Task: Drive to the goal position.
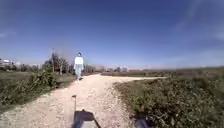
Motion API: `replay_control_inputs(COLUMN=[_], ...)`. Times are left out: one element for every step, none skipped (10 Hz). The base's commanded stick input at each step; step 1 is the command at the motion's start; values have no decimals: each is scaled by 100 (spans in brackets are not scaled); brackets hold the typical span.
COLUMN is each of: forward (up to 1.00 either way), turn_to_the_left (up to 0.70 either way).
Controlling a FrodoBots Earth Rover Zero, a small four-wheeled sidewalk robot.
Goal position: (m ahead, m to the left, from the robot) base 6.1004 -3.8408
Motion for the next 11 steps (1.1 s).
replay_control_inputs(forward=[50, 50, 50, 50, 50, 50, 50, 50, 50, 50, 50], turn_to_the_left=[0, 43, 9, 0, 0, 0, 0, 0, 0, 0, 0])
